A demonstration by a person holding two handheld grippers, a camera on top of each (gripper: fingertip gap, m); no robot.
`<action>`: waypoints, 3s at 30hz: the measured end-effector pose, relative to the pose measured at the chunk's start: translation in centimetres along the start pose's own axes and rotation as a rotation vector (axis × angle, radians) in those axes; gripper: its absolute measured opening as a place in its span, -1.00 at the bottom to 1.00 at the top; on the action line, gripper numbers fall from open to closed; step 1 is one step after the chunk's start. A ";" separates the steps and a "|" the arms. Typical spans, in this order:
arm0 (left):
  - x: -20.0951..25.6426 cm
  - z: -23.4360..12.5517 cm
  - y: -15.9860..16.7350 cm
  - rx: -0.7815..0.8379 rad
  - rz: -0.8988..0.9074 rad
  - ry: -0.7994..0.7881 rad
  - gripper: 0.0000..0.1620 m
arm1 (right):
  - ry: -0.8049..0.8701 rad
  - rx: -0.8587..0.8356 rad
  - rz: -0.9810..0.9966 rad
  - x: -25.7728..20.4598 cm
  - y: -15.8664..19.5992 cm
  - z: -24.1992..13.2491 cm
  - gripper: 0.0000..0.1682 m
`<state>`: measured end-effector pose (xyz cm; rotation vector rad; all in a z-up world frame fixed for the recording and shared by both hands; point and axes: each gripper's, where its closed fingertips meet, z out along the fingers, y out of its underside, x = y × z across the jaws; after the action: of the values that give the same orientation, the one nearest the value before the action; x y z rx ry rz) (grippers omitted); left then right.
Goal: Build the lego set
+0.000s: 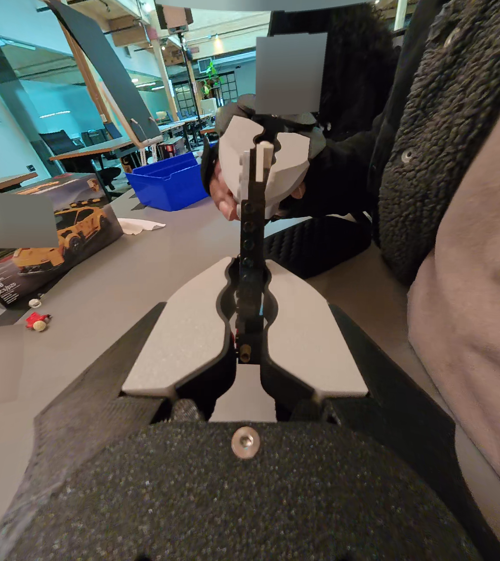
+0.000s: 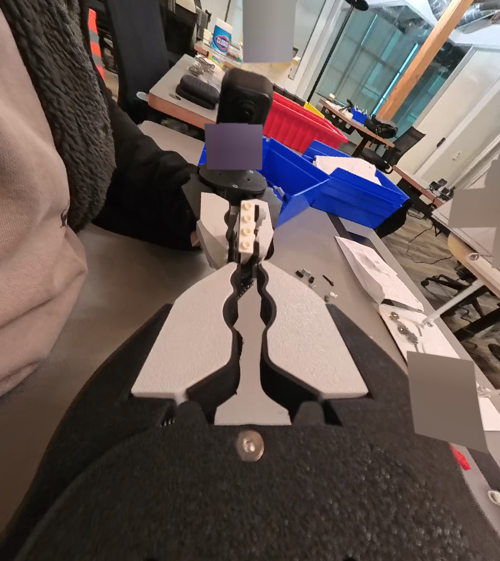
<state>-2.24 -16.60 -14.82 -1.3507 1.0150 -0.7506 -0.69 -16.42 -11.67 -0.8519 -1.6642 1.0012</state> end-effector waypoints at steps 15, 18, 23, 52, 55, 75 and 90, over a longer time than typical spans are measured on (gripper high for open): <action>0.9 -0.2 -0.4 0.110 -0.076 0.096 -0.83 | -0.030 0.078 0.091 -0.2 -2.4 1.1 -0.85; 0.8 -0.1 -0.1 0.104 -0.080 0.096 -0.83 | -0.011 0.054 0.056 -0.4 -2.5 1.8 -0.87; 0.3 0.0 0.2 0.087 -0.059 0.062 -0.84 | 0.006 0.028 0.057 0.0 -2.1 2.0 -0.88; -0.6 0.2 0.9 -0.094 0.176 -0.081 -0.83 | 0.028 0.105 0.001 -0.5 -1.0 1.9 -0.87; -1.4 0.2 1.7 -0.169 0.164 -0.126 -0.84 | 0.067 0.033 0.001 0.1 0.4 1.5 -0.85; -3.7 -0.4 6.3 -0.618 0.334 -0.303 -0.82 | 0.176 -0.545 -0.289 1.0 5.6 2.4 -0.91; -8.5 -2.6 5.0 -0.704 0.733 -0.635 -0.85 | 0.255 -0.627 0.077 2.2 7.9 -0.9 -0.86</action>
<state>-8.67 -9.49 -18.30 -1.4857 1.1625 0.6152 0.15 -11.03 -17.88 -1.3963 -1.7469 0.3816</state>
